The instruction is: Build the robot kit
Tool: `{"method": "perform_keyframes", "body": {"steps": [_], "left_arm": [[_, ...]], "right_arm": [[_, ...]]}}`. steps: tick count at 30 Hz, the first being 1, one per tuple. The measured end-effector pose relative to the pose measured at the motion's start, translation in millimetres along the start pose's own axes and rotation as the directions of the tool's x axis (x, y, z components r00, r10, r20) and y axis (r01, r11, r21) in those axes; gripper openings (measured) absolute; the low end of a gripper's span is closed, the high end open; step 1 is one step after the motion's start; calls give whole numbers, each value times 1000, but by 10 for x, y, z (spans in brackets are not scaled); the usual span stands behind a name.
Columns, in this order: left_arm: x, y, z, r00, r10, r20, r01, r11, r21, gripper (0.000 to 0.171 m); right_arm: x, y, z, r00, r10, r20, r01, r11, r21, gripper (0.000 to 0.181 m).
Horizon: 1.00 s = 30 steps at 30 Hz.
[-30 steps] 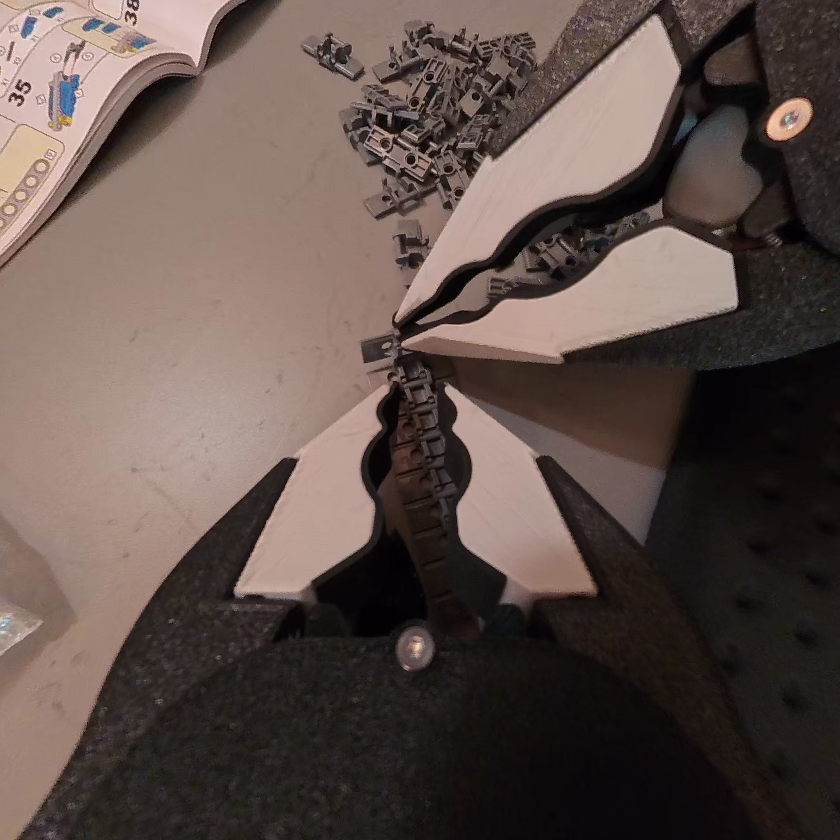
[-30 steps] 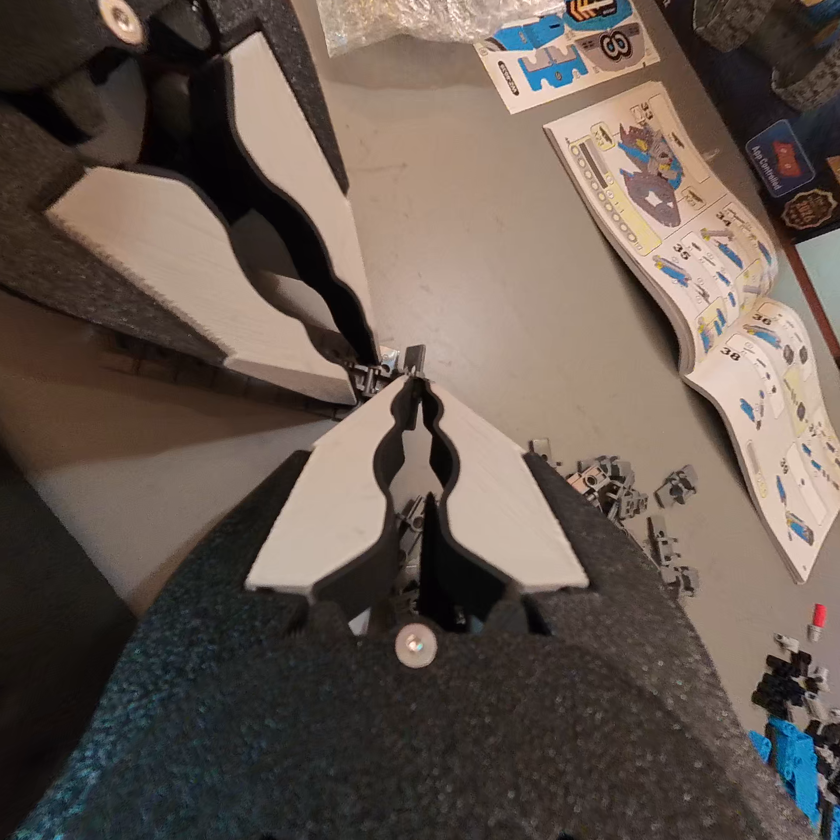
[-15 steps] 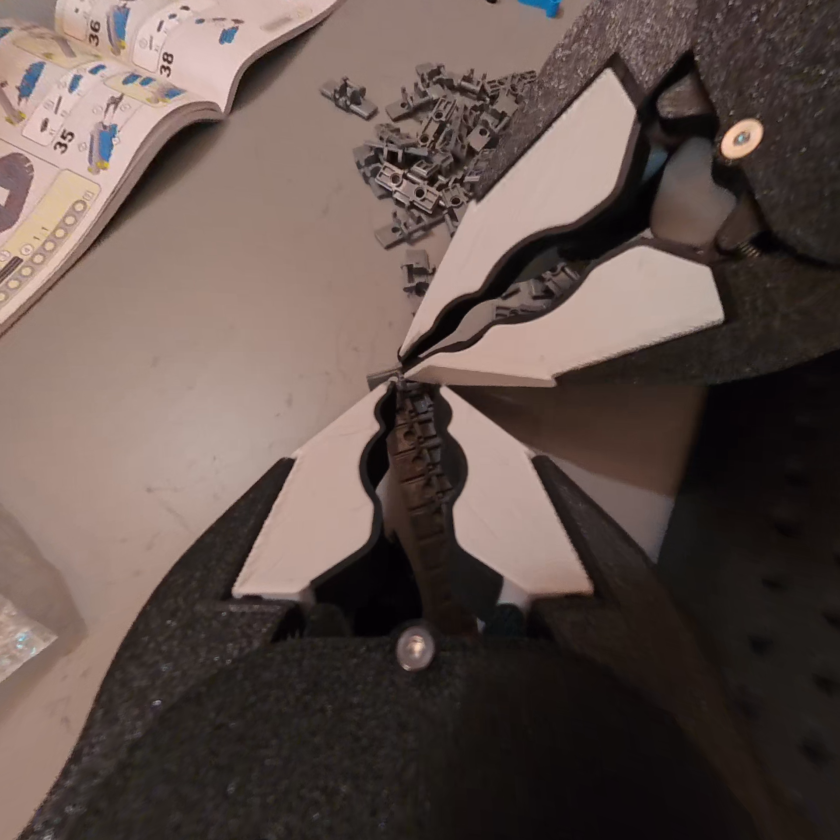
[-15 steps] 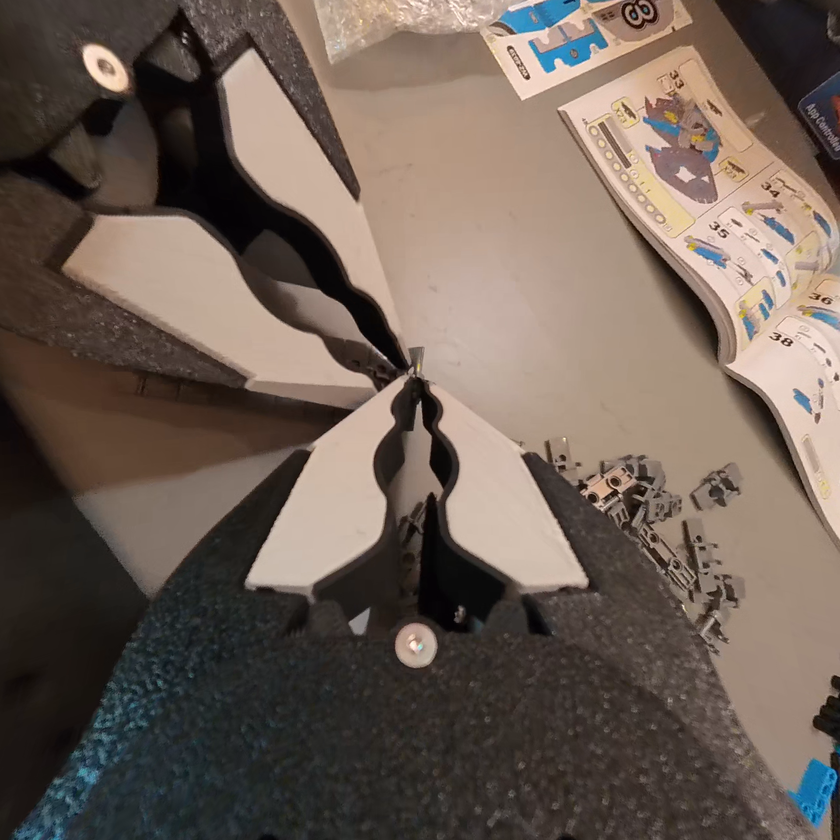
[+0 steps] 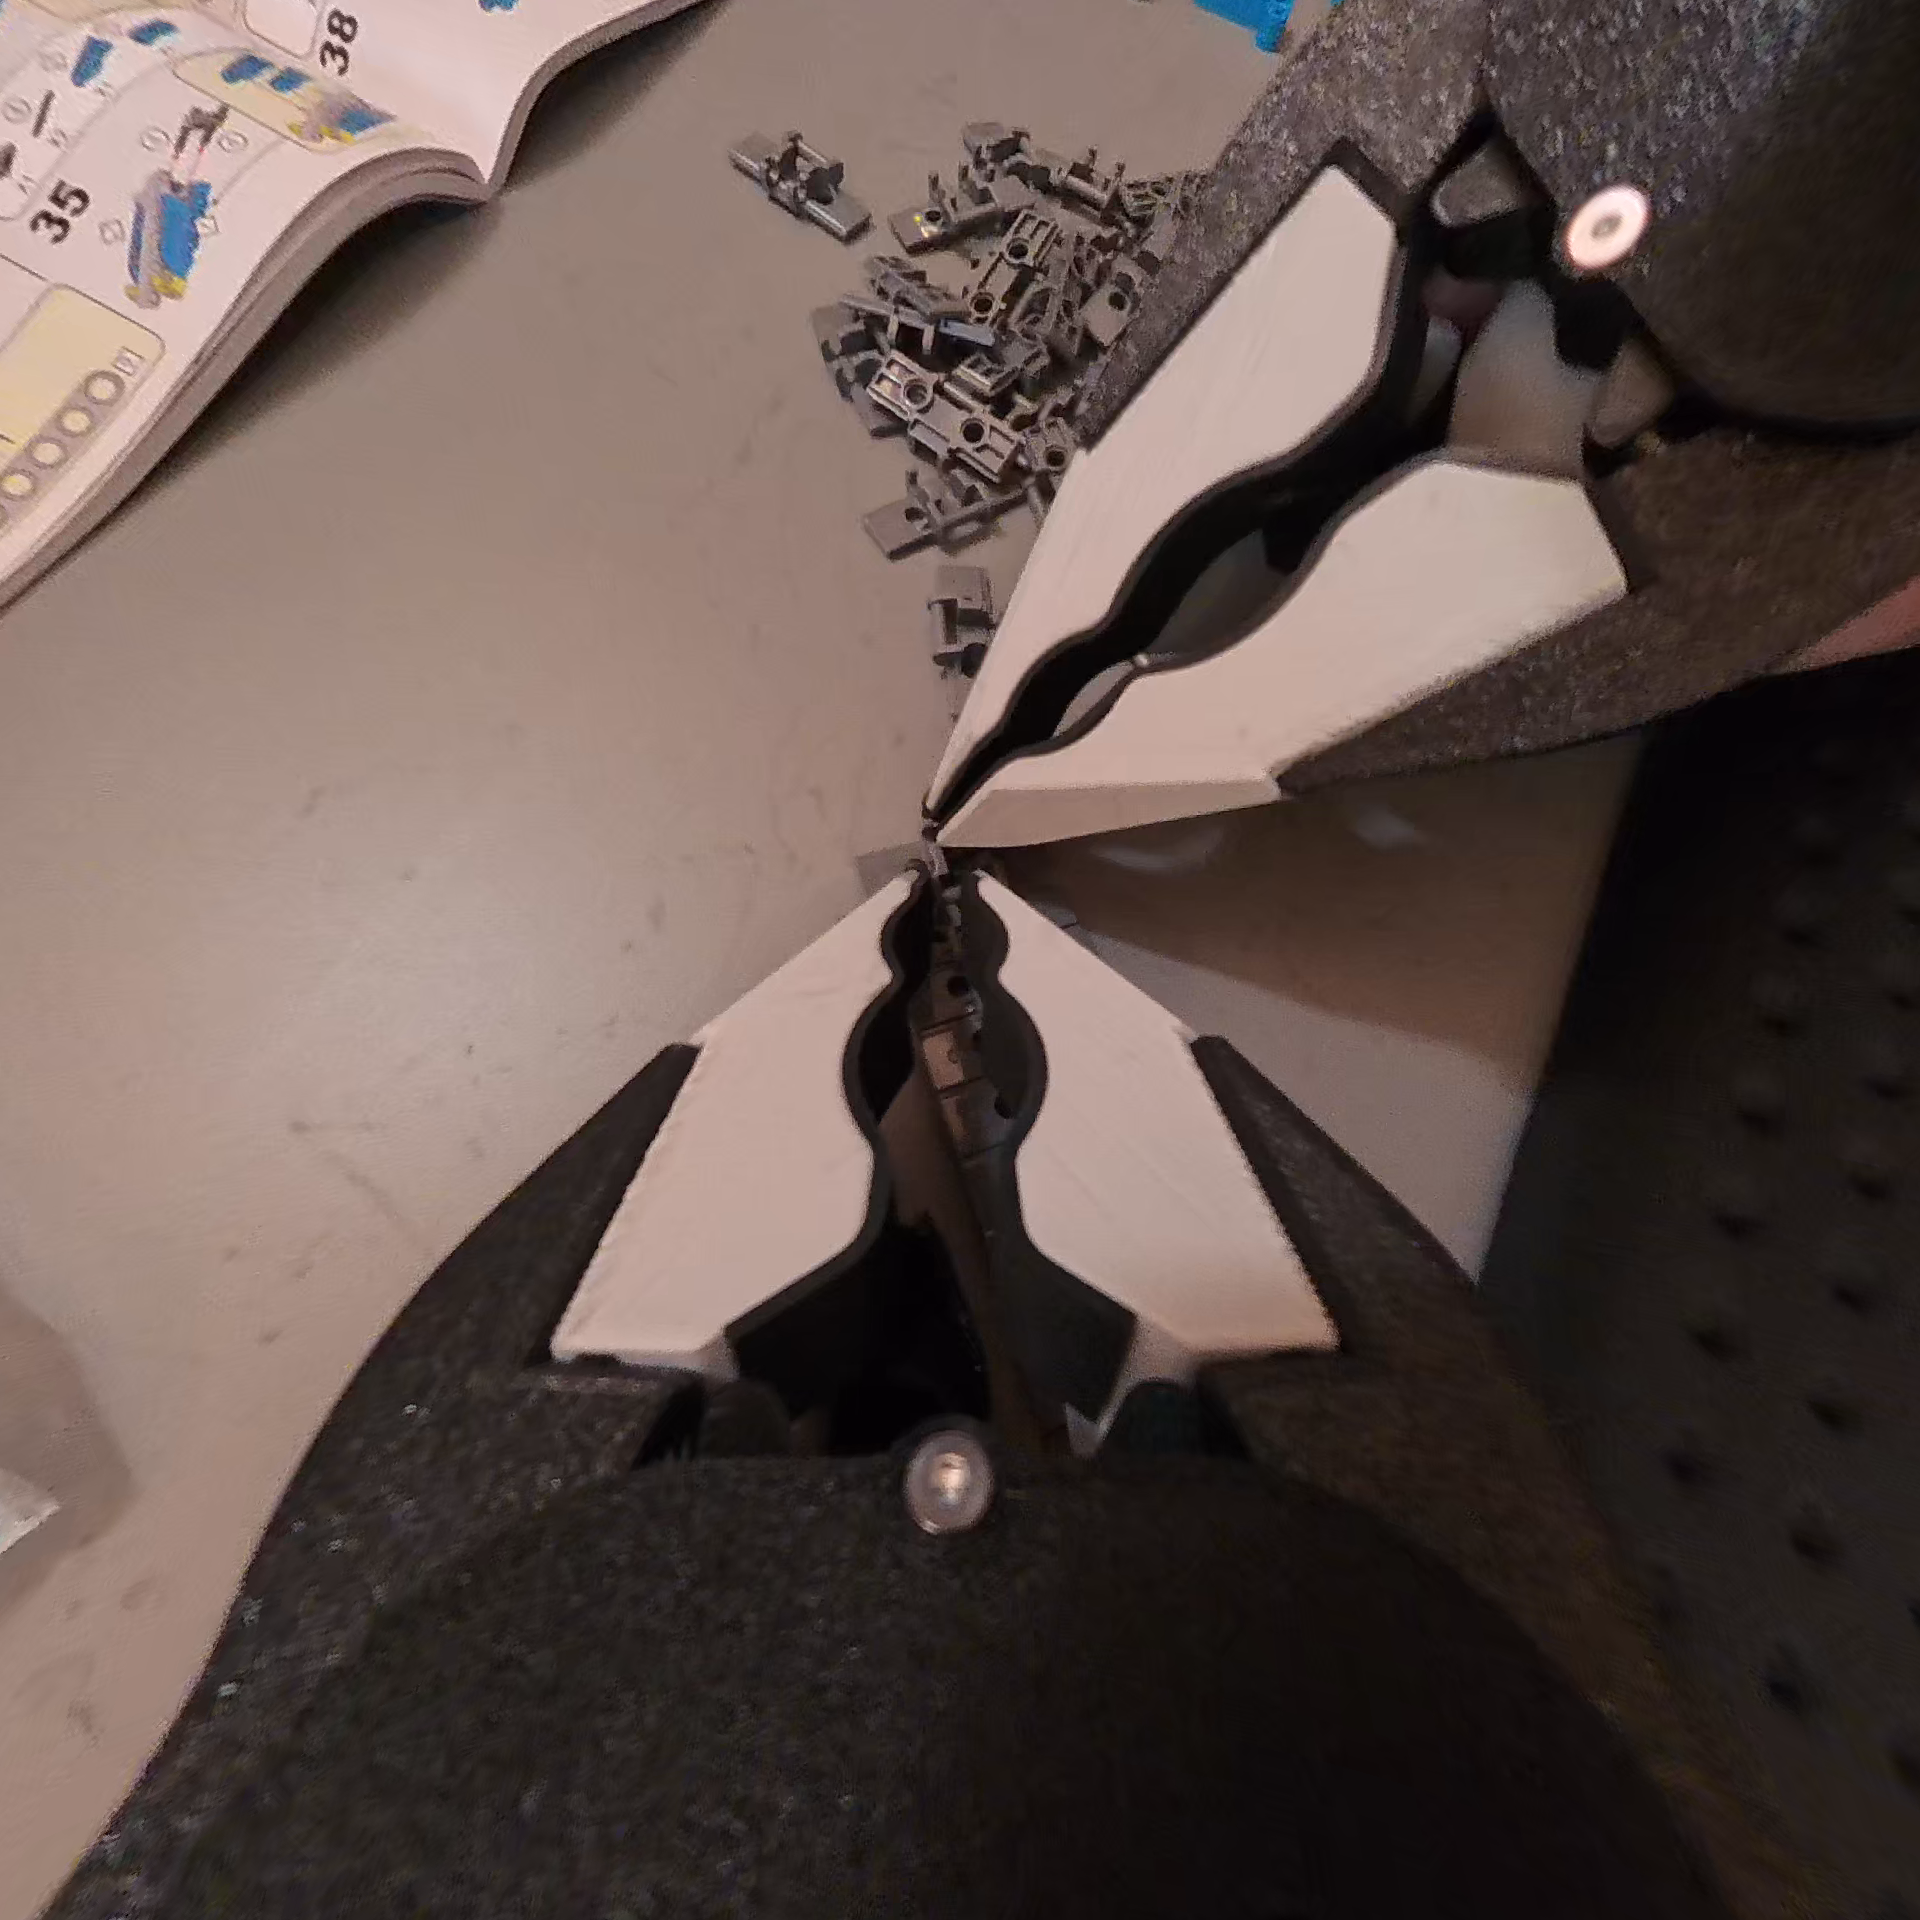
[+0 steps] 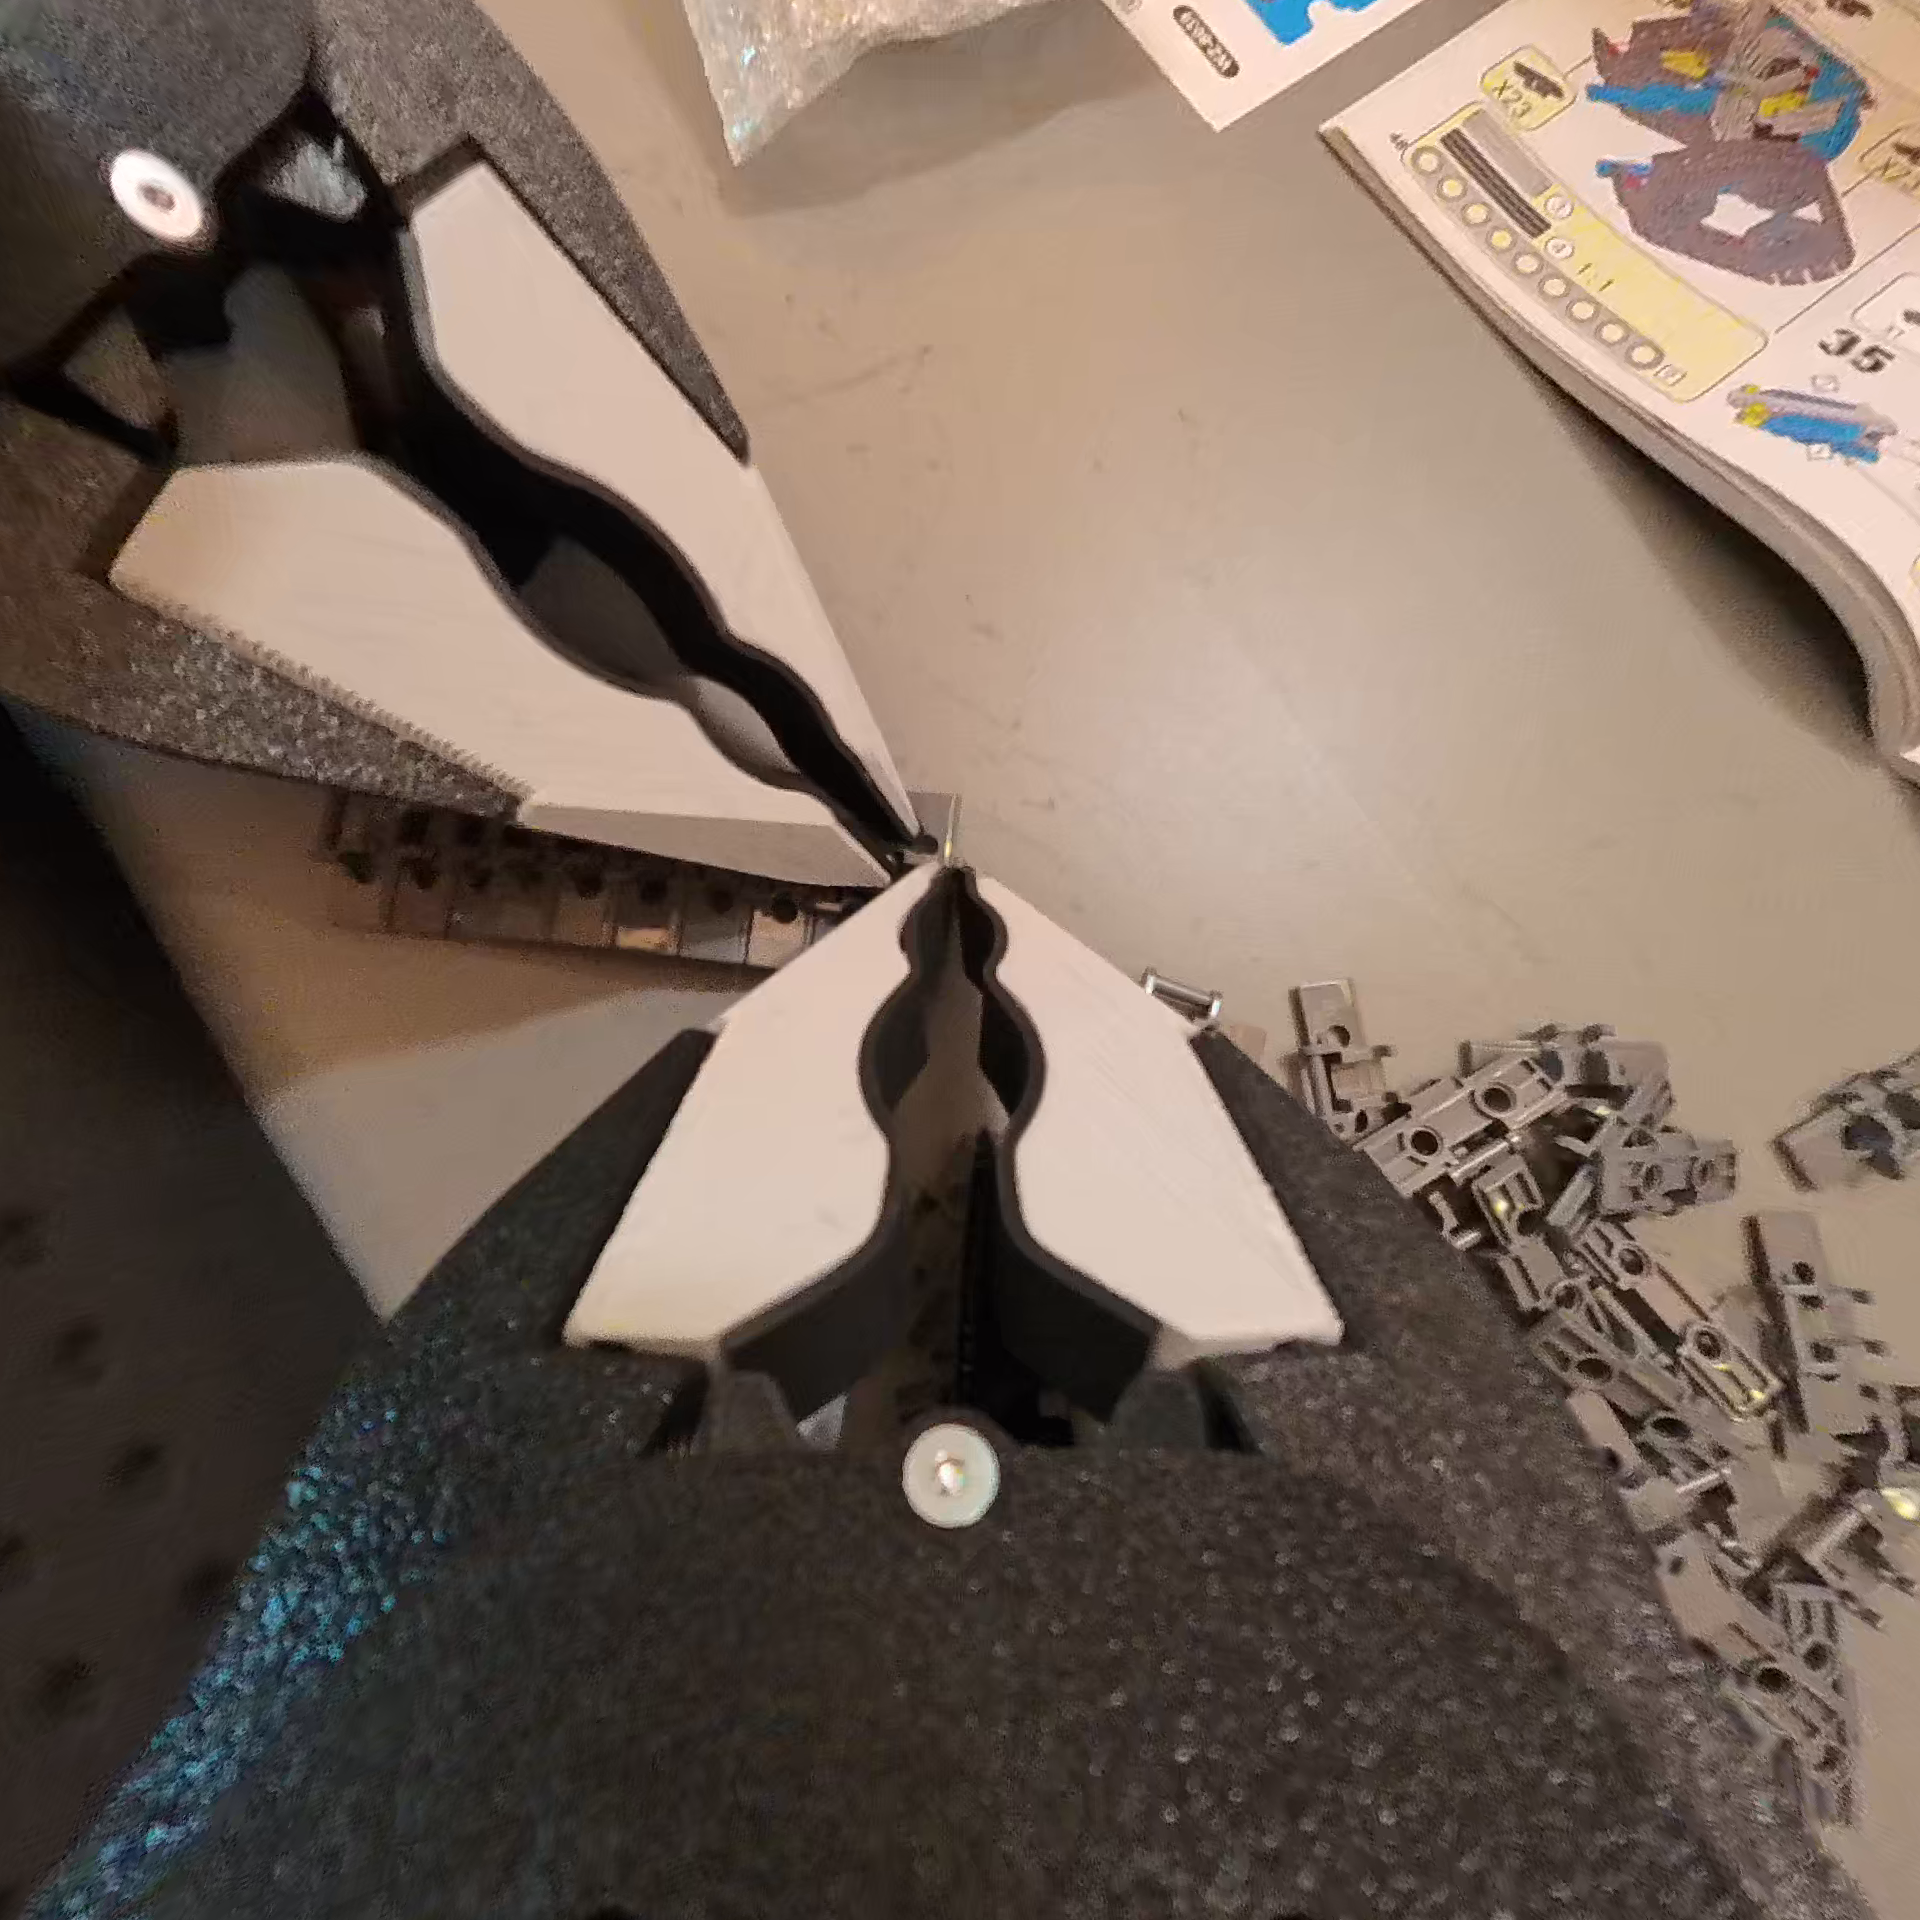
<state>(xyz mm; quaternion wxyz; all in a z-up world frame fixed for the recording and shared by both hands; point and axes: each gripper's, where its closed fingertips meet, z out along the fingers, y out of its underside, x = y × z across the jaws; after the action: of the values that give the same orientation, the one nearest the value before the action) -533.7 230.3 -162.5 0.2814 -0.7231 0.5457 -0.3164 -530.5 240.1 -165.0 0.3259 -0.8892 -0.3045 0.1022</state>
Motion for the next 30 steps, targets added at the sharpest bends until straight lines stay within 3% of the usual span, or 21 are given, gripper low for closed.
{"method": "perform_keyframes", "body": {"steps": [1,4,9,13,19,23,26,30], "left_arm": [[1,0,2,1000,-5,-7,5,1000,-2,4],[2,2,5,1000,-9,-14,9,1000,-5,4],[-4,1,5,1000,-12,-9,12,1000,-3,4],[10,-7,-13,999,-25,-23,26,1000,6,5],[-33,6,-190,995,-97,-25,98,994,39,14],[145,71,-348,996,-82,-44,84,996,41,22],[194,150,-342,999,-41,21,41,999,6,24],[205,234,-303,998,-35,45,36,999,-20,24]], "right_arm": [[3,11,11,999,-33,-19,33,999,-16,1],[9,23,27,993,-102,-57,99,994,-52,0],[5,15,38,994,42,102,-41,999,-12,0],[8,-32,-30,983,49,176,-54,998,23,5],[143,-25,-163,985,22,169,-40,994,101,5],[-49,-28,-155,962,-158,223,129,982,141,10],[18,-12,-101,919,-365,146,352,929,111,9],[-11,-65,-132,861,-474,185,457,880,131,0]]}}
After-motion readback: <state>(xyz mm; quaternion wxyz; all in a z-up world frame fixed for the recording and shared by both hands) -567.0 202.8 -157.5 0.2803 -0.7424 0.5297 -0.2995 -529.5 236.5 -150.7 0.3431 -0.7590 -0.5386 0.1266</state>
